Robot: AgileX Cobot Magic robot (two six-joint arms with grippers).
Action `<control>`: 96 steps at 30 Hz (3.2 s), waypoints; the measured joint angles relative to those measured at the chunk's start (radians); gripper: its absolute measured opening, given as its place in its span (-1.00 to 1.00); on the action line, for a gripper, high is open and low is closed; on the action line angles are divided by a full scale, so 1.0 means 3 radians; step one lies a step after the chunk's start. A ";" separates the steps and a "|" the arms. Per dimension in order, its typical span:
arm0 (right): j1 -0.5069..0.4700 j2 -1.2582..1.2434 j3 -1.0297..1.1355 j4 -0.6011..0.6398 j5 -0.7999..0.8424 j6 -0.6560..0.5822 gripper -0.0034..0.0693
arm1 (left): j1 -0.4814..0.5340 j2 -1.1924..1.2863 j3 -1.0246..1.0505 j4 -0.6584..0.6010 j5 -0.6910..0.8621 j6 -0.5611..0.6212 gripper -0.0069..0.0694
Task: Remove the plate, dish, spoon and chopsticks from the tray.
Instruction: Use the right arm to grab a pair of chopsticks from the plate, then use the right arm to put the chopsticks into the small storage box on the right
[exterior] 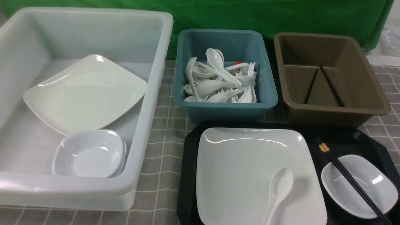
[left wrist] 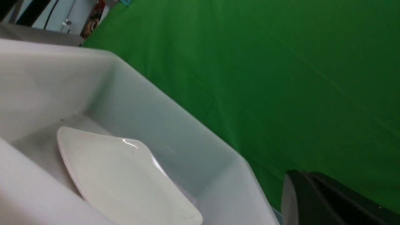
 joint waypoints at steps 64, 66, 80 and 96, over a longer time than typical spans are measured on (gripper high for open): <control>0.0096 0.5624 -0.3086 0.0019 0.1304 -0.0595 0.33 | -0.1633 0.2405 -0.2704 -0.0157 0.2663 0.2267 -0.79; 0.0039 0.5686 -0.3092 0.0025 0.1284 -0.0601 0.30 | -0.1633 0.2405 -0.2704 -0.0157 0.2663 0.2270 -0.79; 0.0145 0.5493 -0.3119 0.0033 0.1566 -0.0938 -0.59 | -0.1633 0.2405 -0.2704 -0.0158 0.2592 0.2301 -0.79; 0.0149 0.5961 -0.5260 0.1139 0.0611 -0.0804 -0.59 | -0.1633 0.2405 -0.2704 -0.0437 0.1558 0.2741 -0.79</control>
